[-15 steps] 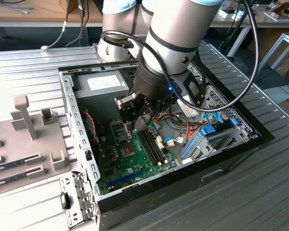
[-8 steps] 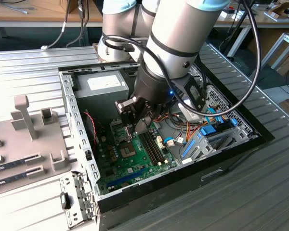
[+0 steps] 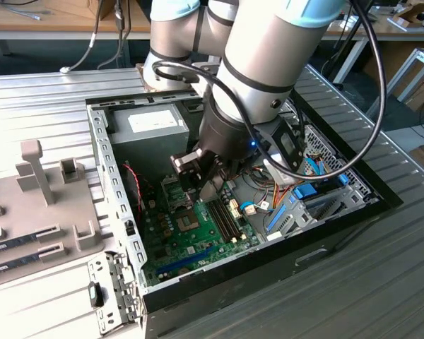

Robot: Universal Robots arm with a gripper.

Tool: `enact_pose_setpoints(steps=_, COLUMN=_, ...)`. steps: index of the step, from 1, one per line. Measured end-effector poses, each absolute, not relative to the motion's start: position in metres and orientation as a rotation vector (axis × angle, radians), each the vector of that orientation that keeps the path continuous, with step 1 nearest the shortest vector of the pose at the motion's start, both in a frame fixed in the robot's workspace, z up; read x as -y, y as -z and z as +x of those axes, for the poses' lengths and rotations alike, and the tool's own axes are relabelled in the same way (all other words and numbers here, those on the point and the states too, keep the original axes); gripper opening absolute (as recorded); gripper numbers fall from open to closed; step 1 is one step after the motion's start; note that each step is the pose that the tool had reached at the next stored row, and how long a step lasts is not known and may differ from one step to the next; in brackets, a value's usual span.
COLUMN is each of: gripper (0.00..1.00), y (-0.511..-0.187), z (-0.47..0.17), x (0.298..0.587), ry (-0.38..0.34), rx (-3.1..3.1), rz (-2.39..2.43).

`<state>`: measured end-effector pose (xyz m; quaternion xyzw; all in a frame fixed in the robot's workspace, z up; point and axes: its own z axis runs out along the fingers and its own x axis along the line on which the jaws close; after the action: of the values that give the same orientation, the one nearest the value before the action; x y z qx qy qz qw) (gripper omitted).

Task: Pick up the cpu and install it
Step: 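Place the cpu into insertion slot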

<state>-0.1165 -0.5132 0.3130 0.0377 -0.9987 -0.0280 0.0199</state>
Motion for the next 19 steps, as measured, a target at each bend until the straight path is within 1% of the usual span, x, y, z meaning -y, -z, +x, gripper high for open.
enact_pose_setpoints(steps=7, gripper=0.47, y=-0.3096, z=-0.1165, x=0.5184, ry=0.087, rx=3.098, rz=0.117)
enact_pose_setpoints(steps=19, gripper=0.47, y=-0.3074, z=-0.1165, x=0.5191, ry=0.087, rx=3.098, rz=0.117)
